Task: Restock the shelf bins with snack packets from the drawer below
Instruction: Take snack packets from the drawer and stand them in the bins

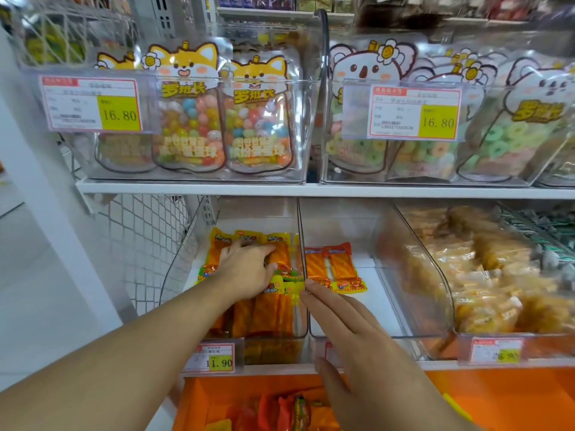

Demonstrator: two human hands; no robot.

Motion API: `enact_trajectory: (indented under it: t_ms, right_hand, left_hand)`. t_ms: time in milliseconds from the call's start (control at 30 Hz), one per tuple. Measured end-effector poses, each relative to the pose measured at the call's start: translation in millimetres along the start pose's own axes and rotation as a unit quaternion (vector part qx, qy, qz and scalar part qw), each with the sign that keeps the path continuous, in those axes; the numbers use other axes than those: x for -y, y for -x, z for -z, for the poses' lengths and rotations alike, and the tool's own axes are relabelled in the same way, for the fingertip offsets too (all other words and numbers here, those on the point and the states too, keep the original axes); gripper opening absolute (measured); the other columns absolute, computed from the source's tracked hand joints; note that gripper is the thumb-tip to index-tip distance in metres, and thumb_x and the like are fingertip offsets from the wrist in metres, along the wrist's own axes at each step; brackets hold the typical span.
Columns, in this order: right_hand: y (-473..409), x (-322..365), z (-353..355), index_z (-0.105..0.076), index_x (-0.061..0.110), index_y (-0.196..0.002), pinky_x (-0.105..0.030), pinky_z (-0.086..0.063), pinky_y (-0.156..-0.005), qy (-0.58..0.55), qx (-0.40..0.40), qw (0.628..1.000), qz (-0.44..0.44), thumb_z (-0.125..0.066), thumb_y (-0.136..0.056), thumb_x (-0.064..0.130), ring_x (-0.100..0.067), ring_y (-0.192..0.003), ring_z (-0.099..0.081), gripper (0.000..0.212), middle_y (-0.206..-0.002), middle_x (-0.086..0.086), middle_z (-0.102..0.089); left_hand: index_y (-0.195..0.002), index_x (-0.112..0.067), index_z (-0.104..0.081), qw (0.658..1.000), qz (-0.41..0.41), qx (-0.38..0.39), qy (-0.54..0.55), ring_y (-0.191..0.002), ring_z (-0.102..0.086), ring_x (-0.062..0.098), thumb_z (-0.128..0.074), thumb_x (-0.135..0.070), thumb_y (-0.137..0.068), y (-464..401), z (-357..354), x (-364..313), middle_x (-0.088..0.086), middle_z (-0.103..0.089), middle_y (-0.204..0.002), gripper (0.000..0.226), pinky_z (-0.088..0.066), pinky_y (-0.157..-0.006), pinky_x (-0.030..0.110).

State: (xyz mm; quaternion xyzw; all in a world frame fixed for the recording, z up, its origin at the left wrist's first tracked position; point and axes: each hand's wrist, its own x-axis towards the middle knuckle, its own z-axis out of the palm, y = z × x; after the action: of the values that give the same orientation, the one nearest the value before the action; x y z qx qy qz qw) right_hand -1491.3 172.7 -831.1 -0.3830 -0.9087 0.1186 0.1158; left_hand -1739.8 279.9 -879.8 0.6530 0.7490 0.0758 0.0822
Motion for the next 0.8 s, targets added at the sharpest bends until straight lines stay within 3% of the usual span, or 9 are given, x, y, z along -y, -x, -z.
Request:
enact_trajectory:
  t_ms: [133,267,433,600,800]
  right_hand:
    - [1,0,1,0.002,0.056,-0.158,-0.005,-0.023,-0.113,-0.008,0.001,1.0,-0.003,-0.052,-0.104,0.038,0.018,-0.146,0.011,0.079,-0.155,0.047,0.021]
    - [3,-2,0,-0.005,0.049,-0.162,-0.015,-0.026,-0.121,-0.021,-0.01,1.0,0.005,-0.053,-0.103,0.037,0.014,-0.149,0.005,0.077,-0.16,0.044,0.012]
    - [6,-5,-2,-0.006,0.044,-0.164,-0.019,-0.023,-0.124,-0.026,-0.015,1.0,0.006,-0.05,-0.105,0.037,0.012,-0.15,0.006,0.074,-0.162,0.041,0.009]
    - [6,-6,-3,-0.007,0.044,-0.164,-0.021,-0.025,-0.124,-0.031,-0.014,0.999,0.002,-0.052,-0.104,0.035,0.011,-0.151,0.004,0.076,-0.162,0.041,0.005]
    - [6,-4,-1,-0.006,0.045,-0.164,-0.021,-0.02,-0.126,-0.035,-0.007,0.999,-0.004,-0.053,-0.105,0.033,0.012,-0.151,0.005,0.076,-0.162,0.042,0.007]
  left_hand:
    - [-0.15,-0.041,-0.048,0.998,-0.007,-0.024,0.059,-0.149,-0.03,0.031,-0.05,-0.044,-0.105,3,4,8,-0.007,-0.049,-0.156,0.046,-0.026,-0.118,0.05]
    - [-0.122,-0.04,-0.068,0.982,-0.017,-0.082,0.168,-0.127,-0.051,0.022,-0.064,-0.04,-0.095,18,11,14,-0.01,-0.064,-0.13,0.028,-0.045,-0.109,0.046]
    - [-0.127,-0.04,-0.061,0.993,-0.019,0.024,0.115,-0.108,-0.056,0.008,-0.085,-0.041,-0.081,48,25,6,-0.015,-0.051,-0.121,0.051,-0.051,-0.092,0.03]
    - [-0.147,-0.032,-0.048,0.994,0.007,0.075,0.078,-0.13,-0.053,0.018,-0.089,-0.051,-0.072,61,23,-6,-0.005,-0.051,-0.142,0.088,-0.049,-0.107,0.039]
    - [-0.148,-0.037,-0.048,0.987,0.046,0.062,0.139,-0.134,-0.049,0.024,-0.092,-0.043,-0.072,68,21,-23,-0.002,-0.042,-0.145,0.088,-0.047,-0.107,0.039]
